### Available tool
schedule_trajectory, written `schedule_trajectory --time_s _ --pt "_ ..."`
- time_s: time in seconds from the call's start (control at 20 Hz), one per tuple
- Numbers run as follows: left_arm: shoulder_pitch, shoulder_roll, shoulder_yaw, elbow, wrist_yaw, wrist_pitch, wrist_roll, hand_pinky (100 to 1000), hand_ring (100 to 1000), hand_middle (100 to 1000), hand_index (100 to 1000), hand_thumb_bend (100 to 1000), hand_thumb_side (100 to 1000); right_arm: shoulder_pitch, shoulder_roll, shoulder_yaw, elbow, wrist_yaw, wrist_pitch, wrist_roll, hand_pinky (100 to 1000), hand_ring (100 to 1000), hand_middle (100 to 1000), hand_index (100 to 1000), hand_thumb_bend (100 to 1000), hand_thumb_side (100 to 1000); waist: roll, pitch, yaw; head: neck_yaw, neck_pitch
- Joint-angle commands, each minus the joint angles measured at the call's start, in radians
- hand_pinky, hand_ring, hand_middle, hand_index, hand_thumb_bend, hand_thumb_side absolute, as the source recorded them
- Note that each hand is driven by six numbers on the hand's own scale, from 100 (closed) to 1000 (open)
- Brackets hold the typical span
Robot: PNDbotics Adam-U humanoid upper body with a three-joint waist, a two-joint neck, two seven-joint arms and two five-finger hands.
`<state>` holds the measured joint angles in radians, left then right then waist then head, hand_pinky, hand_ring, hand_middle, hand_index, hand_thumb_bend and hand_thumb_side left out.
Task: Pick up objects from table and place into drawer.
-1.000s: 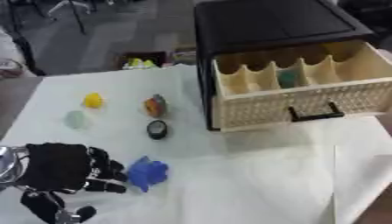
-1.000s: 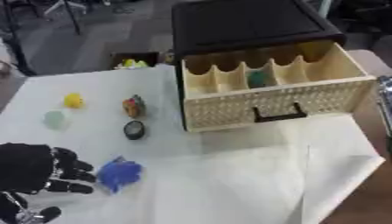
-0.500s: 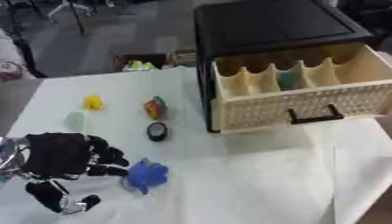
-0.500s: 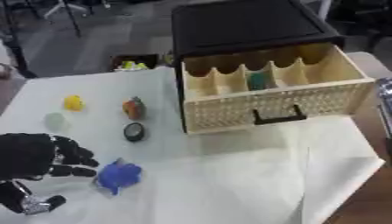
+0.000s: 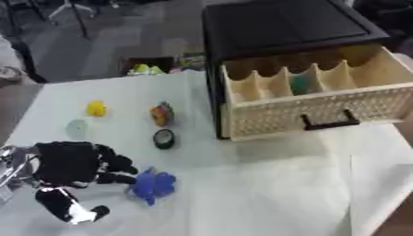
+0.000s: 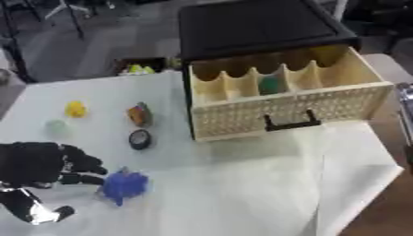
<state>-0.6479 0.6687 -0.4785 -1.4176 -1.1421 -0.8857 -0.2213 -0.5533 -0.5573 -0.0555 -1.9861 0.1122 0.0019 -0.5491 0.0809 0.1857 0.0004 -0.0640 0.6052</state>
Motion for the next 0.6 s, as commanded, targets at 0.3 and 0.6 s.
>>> schedule_trajectory --time_s 0.3,0.6 --pt "-0.033 -0.016 0.004 0.06 -0.09 -0.021 0.023 782 944 919 1000 187 1000 -0.012 -0.007 -0.01 -0.014 -0.008 0.001 0.001 381 537 483 694 100 599 -0.003 -0.011 -0.004 0.004 -0.009" --pt "-0.047 -0.045 0.005 0.091 -0.126 -0.021 0.07 780 946 927 1000 160 990 -0.013 -0.003 -0.01 -0.014 -0.009 0.003 0.003 379 536 481 693 100 600 -0.003 -0.008 -0.007 0.007 -0.011"
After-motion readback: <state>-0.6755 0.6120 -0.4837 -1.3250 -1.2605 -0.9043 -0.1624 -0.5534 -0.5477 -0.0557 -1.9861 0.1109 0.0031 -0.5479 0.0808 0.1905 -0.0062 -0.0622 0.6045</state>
